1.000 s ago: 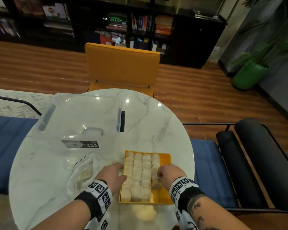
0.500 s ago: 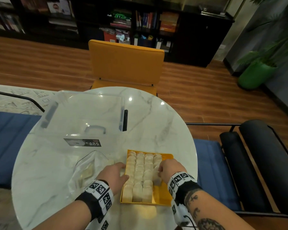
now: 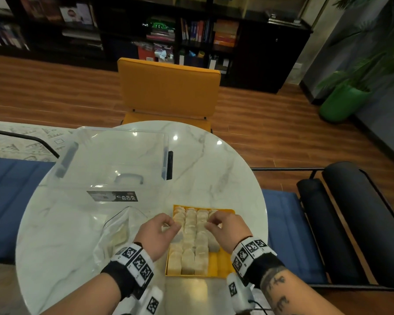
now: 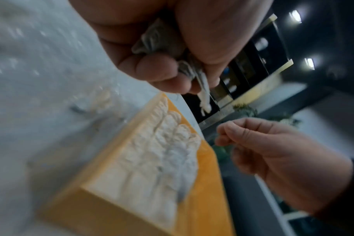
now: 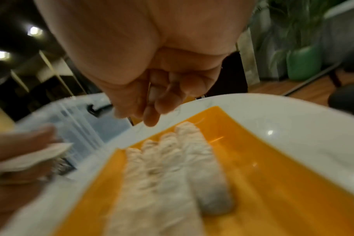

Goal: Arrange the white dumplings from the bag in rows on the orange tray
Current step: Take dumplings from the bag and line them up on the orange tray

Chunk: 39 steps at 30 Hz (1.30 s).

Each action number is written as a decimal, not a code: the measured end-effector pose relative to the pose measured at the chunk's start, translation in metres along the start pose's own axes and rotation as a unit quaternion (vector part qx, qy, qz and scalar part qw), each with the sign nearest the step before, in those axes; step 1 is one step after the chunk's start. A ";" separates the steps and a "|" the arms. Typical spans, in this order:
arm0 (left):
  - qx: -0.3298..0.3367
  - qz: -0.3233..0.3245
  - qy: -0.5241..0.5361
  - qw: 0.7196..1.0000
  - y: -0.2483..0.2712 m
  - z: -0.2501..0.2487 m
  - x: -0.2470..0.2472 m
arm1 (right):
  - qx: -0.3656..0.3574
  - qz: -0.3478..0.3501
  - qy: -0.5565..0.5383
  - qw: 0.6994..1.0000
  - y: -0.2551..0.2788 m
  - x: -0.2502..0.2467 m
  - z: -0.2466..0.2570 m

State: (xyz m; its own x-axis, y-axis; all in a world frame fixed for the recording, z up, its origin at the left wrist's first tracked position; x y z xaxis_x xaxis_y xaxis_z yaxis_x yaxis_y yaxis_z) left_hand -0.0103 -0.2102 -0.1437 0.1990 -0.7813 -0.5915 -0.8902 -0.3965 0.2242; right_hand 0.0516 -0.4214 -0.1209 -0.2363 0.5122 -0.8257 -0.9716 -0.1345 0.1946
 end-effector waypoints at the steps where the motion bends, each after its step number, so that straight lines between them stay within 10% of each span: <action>1: -0.018 0.002 0.057 0.998 0.001 -0.003 0.002 | -0.005 0.015 -0.045 0.999 0.007 0.002 0.010; 10: -0.011 0.034 0.258 0.966 0.026 -0.044 0.006 | 0.034 -0.033 -0.286 0.957 0.044 -0.008 0.051; 23: 0.079 0.089 0.198 0.973 0.042 -0.060 -0.002 | -0.177 -0.153 -0.095 0.968 0.061 -0.078 0.095; 39: 0.073 0.090 0.146 0.983 0.038 -0.052 0.016 | -0.082 -0.070 -0.068 0.992 0.052 -0.058 0.057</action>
State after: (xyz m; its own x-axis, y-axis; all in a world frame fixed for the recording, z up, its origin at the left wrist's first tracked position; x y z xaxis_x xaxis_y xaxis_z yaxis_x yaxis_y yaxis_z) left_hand -0.0199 -0.2625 -0.1046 0.1231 -0.9456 -0.3011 -0.9667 -0.1829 0.1789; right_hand 0.0142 -0.4099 -0.0328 -0.1094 0.6438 -0.7573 -0.9827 -0.1845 -0.0149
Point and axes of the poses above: each hand's wrist, its own y-axis away from the middle knuckle, its own x-axis out of the palm, z = x × y, the point moved 9 cm from there along -y, towards the middle knuckle, and after that the axes turned 12 degrees about -z, right-handed, at the moved point
